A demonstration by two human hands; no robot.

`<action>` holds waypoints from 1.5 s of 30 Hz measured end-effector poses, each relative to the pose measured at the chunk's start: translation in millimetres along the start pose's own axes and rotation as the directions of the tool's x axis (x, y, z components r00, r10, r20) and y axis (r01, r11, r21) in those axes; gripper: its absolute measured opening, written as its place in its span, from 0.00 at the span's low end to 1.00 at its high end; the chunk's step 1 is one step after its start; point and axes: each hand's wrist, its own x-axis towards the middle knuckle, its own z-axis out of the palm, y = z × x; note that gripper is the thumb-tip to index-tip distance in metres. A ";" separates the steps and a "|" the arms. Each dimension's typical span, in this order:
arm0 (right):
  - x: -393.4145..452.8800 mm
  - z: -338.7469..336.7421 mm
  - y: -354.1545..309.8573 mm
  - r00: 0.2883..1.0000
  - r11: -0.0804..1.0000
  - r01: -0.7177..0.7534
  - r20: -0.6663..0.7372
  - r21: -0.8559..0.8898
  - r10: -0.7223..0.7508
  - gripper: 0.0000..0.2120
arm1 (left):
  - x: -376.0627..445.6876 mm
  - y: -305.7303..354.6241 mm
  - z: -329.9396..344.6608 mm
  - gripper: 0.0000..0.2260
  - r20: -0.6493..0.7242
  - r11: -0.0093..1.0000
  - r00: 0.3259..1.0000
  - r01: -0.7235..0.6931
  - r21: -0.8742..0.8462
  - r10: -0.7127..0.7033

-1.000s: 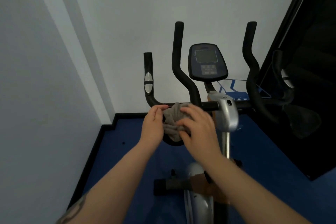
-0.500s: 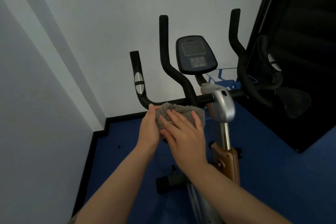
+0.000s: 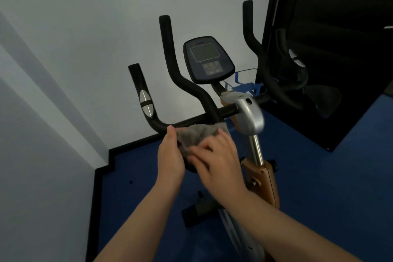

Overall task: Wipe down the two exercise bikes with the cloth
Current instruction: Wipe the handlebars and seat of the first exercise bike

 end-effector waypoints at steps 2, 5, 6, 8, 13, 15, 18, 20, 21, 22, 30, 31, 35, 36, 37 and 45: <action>-11.6 -10.2 12.4 0.993 0.993 0.112 0.044 -0.023 -0.111 0.07 | 0.8 2.4 2.3 0.20 0.001 0.998 1.000 -0.019 0.059 0.019; 17.3 -15.2 28.6 0.985 0.985 0.164 0.067 -0.050 -0.161 0.06 | 8.5 9.1 8.8 0.15 -0.014 0.981 0.998 -0.050 0.189 0.054; 30.9 -13.7 28.4 0.996 0.998 0.067 0.051 0.000 -0.067 0.06 | 12.1 11.5 10.5 0.15 -0.011 0.974 0.998 -0.057 0.219 0.061; 42.3 -6.4 22.9 0.984 0.967 -0.171 0.081 0.187 0.158 0.09 | 17.1 14.1 12.1 0.16 0.008 0.967 0.997 -0.078 0.242 0.079; -16.3 5.4 5.4 0.965 0.884 -0.262 0.095 0.388 0.244 0.20 | 13.2 3.8 8.6 0.17 -0.032 0.964 0.993 -0.100 0.245 0.111; -10.6 2.8 9.2 0.977 0.925 -0.213 0.073 0.315 0.200 0.19 | 12.5 2.9 10.3 0.18 -0.081 0.967 0.990 -0.090 0.237 0.112; 38.4 0.2 20.3 0.980 0.973 -0.176 0.124 0.151 0.158 0.08 | 10.6 4.0 14.1 0.19 -0.140 0.977 0.985 -0.071 0.200 0.100; 58.6 -1.2 23.4 0.961 0.956 -0.237 0.185 0.175 0.204 0.07 | 9.6 4.3 14.8 0.19 -0.167 0.977 0.980 -0.076 0.199 0.110; 57.2 -1.3 23.3 0.955 0.939 -0.269 0.186 0.213 0.231 0.07 | 9.8 3.9 14.4 0.19 -0.176 0.978 0.978 -0.078 0.194 0.113; 48.6 -2.1 21.8 0.956 0.923 -0.279 0.172 0.264 0.239 0.07 | 10.1 3.4 14.6 0.19 -0.184 0.980 0.977 -0.078 0.185 0.112; 40.2 -6.6 26.2 0.973 0.977 -0.155 0.194 0.149 0.125 0.13 | 11.0 2.6 17.2 0.18 -0.244 0.985 0.964 -0.064 0.161 0.103; 59.4 -7.0 29.3 0.948 0.971 -0.213 0.265 0.106 0.179 0.11 | 10.9 3.6 17.3 0.19 -0.254 0.984 0.962 -0.061 0.168 0.103; 77.0 -5.2 35.8 0.878 0.889 -0.404 0.364 0.217 0.310 0.09 | 8.4 4.9 18.4 0.20 -0.265 0.986 0.960 -0.049 0.159 0.090; 62.0 -5.1 31.3 0.903 0.877 -0.375 0.331 0.301 0.272 0.11 | 8.6 4.2 17.9 0.20 -0.256 0.987 0.962 -0.056 0.152 0.094; 43.6 -4.0 25.6 0.932 0.875 -0.316 0.291 0.366 0.215 0.15 | 8.8 3.3 17.3 0.19 -0.254 0.986 0.962 -0.064 0.154 0.102; 72.4 0.2 30.5 0.921 0.967 -0.185 0.375 0.174 0.108 0.07 | 8.4 2.8 15.8 0.20 -0.246 0.985 0.964 -0.063 0.160 0.102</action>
